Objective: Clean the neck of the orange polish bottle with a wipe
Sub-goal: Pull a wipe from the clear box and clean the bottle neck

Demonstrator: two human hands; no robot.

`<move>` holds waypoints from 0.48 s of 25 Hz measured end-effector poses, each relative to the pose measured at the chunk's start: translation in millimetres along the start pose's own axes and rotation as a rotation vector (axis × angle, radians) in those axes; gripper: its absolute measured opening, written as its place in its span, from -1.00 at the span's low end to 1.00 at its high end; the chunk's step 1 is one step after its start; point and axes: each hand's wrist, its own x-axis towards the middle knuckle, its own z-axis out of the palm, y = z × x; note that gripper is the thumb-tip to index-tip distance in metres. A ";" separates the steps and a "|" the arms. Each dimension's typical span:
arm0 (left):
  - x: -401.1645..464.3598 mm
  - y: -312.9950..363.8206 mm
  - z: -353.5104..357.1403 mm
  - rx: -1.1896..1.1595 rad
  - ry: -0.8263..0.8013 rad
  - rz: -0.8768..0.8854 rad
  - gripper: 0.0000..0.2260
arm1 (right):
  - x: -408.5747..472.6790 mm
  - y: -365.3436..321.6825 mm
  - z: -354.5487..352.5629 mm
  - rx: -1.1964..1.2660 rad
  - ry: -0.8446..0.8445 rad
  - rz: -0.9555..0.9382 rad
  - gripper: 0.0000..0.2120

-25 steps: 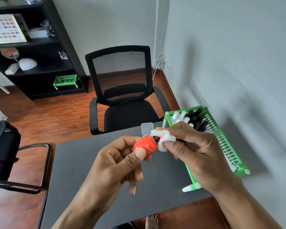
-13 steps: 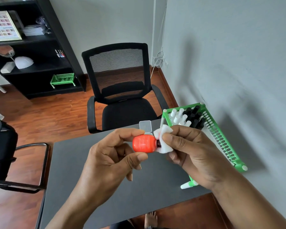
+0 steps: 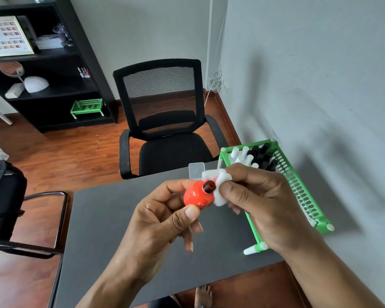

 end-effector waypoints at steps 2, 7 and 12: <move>-0.5 0.4 1.6 -0.034 -0.014 -0.007 -0.55 | -2.3 -2.9 5.5 -0.103 -0.014 -0.100 -0.83; -2.3 4.9 -0.1 -0.120 -0.076 -0.051 -0.53 | -3.3 -12.5 9.7 -0.175 -0.045 -0.128 -0.89; -4.6 5.5 -1.3 -0.247 -0.124 -0.086 -0.53 | -2.1 -16.4 8.1 -0.184 -0.094 -0.170 -0.90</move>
